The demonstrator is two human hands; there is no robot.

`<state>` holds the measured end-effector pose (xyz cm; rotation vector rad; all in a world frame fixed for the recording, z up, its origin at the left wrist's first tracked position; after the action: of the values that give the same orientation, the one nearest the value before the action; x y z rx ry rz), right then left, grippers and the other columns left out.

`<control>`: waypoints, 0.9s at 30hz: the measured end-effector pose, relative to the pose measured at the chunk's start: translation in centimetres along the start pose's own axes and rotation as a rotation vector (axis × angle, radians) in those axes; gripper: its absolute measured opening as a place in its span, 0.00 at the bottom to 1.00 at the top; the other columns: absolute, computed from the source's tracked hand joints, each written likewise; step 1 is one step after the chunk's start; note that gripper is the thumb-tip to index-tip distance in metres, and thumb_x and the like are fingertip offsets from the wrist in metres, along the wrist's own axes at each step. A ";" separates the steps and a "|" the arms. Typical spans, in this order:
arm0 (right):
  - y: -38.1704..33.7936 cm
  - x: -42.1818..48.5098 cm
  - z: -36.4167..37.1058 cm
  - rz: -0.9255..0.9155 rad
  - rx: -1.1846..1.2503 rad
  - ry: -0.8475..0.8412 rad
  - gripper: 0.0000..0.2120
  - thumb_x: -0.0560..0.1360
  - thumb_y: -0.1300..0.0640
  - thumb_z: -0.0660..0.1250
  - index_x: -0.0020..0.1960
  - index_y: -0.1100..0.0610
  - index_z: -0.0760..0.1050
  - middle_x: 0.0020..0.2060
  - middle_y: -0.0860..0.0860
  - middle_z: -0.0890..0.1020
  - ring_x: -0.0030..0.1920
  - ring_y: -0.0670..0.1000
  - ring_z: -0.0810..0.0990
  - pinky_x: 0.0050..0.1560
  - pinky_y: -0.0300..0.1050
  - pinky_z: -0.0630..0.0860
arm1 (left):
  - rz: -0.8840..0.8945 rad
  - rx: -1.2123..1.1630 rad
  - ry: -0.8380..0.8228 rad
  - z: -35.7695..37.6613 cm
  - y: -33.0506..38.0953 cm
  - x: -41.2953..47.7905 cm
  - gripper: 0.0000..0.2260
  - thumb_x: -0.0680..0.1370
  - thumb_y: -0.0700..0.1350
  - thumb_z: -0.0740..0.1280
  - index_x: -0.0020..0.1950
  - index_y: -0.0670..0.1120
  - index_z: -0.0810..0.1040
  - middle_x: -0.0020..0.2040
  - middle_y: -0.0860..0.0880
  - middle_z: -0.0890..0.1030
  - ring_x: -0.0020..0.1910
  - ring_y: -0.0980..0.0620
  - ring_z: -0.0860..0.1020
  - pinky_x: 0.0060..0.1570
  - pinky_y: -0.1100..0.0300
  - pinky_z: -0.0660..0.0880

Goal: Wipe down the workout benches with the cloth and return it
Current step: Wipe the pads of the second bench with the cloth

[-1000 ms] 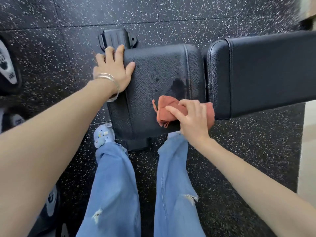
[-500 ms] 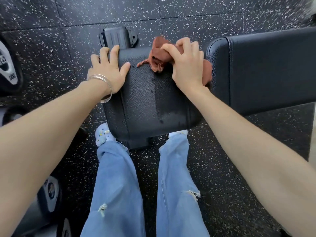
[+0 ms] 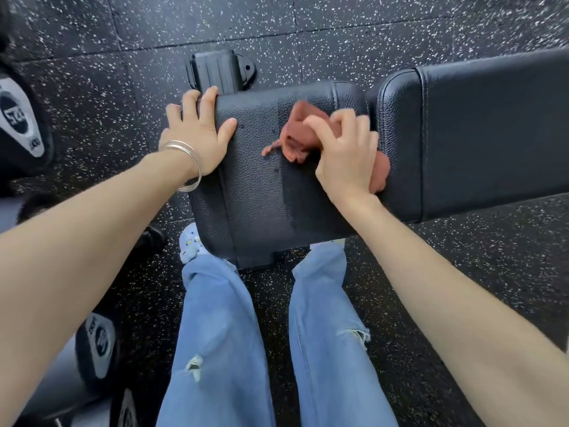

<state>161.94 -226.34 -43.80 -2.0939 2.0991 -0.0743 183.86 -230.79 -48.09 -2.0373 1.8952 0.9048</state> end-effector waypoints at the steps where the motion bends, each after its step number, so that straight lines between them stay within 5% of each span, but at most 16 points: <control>1: -0.2 2.1 -0.1 0.035 -0.014 -0.009 0.26 0.67 0.67 0.61 0.59 0.46 0.75 0.54 0.56 0.76 0.51 0.61 0.73 0.45 0.52 0.68 | 0.001 0.006 -0.005 0.1 0.0 0.0 0.27 0.79 0.60 0.51 0.76 0.52 0.50 0.74 0.46 0.55 0.69 0.37 0.57 0.66 0.40 0.61; 9: 1.6 11.9 0.8 0.111 0.071 -0.300 0.21 0.76 0.61 0.60 0.65 0.43 0.68 0.60 0.54 0.70 0.61 0.59 0.68 0.58 0.56 0.68 | -0.009 -0.002 -0.027 -0.1 0.2 -0.2 0.28 0.79 0.61 0.50 0.76 0.52 0.49 0.75 0.48 0.54 0.70 0.39 0.56 0.66 0.40 0.62; 17: 2.6 1.8 -0.3 0.206 0.153 -0.075 0.21 0.73 0.65 0.61 0.63 0.49 0.73 0.55 0.57 0.72 0.53 0.60 0.70 0.51 0.55 0.70 | 0.021 -0.036 -0.026 0.1 -0.1 0.0 0.28 0.79 0.61 0.50 0.76 0.51 0.50 0.75 0.47 0.54 0.70 0.37 0.56 0.66 0.40 0.62; 27: -7.9 0.7 1.6 -0.133 -0.054 -0.172 0.22 0.76 0.63 0.60 0.67 0.47 0.69 0.58 0.58 0.72 0.55 0.61 0.70 0.47 0.53 0.66 | 0.331 -0.034 -0.024 -2.0 -3.1 -0.4 0.34 0.77 0.56 0.63 0.77 0.45 0.52 0.74 0.42 0.61 0.69 0.38 0.63 0.70 0.46 0.60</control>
<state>170.03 -226.97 -44.21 -2.1834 1.8826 0.1423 187.38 -231.09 -47.00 -1.7489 2.2588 1.0349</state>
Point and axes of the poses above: each hand's wrist, its own x-axis towards the middle knuckle, its own z-axis out of the palm, y = z × x, the point moved 3 cm from there along x, towards the middle knuckle
